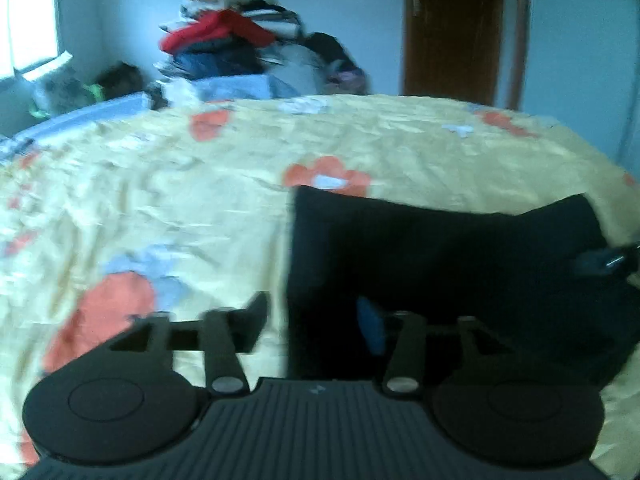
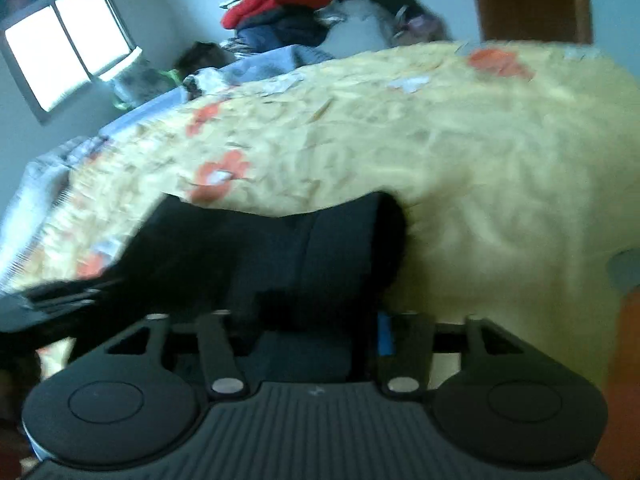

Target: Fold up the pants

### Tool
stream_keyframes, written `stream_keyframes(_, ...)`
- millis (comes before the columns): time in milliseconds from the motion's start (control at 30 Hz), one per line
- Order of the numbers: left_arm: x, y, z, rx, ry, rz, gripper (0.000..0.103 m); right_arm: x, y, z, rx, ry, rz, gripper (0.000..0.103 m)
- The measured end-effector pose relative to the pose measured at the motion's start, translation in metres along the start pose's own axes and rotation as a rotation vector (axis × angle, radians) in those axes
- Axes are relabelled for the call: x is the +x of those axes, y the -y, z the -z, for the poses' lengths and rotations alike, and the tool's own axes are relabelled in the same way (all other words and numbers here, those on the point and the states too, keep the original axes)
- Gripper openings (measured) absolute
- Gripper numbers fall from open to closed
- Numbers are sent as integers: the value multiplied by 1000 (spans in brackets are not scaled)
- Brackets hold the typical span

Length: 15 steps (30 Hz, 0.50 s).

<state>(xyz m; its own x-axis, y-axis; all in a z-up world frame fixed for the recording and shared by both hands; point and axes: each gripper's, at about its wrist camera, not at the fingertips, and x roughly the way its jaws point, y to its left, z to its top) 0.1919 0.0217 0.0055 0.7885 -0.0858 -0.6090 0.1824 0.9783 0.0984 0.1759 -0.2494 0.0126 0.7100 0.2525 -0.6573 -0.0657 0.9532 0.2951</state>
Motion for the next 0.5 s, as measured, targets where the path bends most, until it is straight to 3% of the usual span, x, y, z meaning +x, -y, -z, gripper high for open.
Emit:
stream_keyframes(33, -2, -3, 4, 3, 5, -33, 81, -9, 4, 0, 1, 26, 36, 60)
stream_keyframes(100, -9, -14, 9, -17, 20, -67, 83, -29, 8, -1, -4, 107, 156, 62)
stream_keyframes(133, -14, -17, 8, -37, 28, -65, 83, -40, 5, -2, -33, 159, 176, 62)
stream_keyframes(200, -22, -19, 6, -86, 23, -26, 83, -50, -8, -8, -99, 187, 80, 62)
stream_keyframes(333, -29, -1, -2, -137, 0, 94, 87, -27, -51, -8, -231, 111, -74, 61)
stream_keyframes(433, -24, 19, 2, -114, -21, 117, 94, 9, -66, 2, -309, 13, 9, 61)
stream_keyframes(500, -16, 30, 9, -69, -55, 99, 94, 19, -63, 12, -369, 1, 74, 61)
